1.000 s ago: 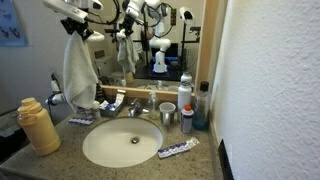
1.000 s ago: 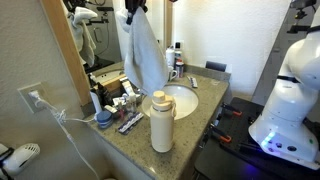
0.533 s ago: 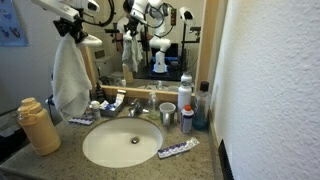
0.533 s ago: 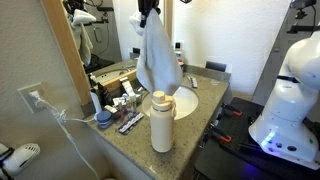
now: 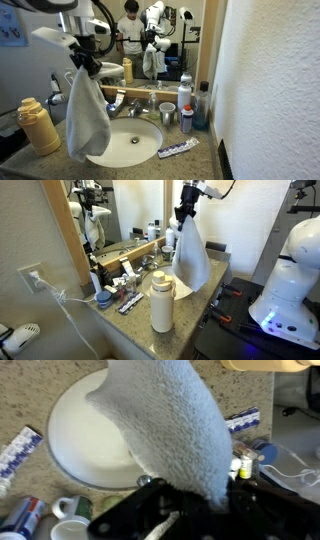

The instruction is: Take the towel hanging to the wall and use it to wipe the counter

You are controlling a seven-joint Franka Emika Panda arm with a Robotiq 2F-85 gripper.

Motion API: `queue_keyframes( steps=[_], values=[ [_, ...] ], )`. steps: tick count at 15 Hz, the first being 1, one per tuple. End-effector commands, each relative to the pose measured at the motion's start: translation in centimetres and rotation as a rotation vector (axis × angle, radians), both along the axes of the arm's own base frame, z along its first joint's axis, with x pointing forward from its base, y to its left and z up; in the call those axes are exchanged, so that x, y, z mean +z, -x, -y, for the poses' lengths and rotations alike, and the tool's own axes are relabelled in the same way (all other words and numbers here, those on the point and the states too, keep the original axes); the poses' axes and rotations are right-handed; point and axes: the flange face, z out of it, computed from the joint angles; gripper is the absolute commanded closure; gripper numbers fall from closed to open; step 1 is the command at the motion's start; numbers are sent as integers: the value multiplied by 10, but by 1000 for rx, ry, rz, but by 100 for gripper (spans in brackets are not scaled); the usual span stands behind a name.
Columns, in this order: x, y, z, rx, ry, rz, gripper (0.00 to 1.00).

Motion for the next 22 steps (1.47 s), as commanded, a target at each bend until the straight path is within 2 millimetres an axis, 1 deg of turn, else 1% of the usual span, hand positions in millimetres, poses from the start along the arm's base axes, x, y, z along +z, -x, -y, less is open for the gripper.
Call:
queue_keyframes(
  steps=[1,2,5,6,7,8,11,14,16,20,22],
  values=[
    [-49,51,25,-127,37,-22,97],
    [-65,62,31,-145,33,-45,97],
    [-105,85,35,-155,35,-87,97],
    [-98,64,36,-143,50,-93,97],
    [-103,65,33,-130,64,-79,97],
    [-104,61,28,-112,92,-60,97],
    [-114,48,15,-83,139,-29,97],
    [-136,38,-1,-90,108,-21,97],
    [-156,36,-12,-80,91,-56,97],
    [-199,43,-27,-79,45,-182,97],
    [-215,47,-27,-102,55,-243,97]
  ],
)
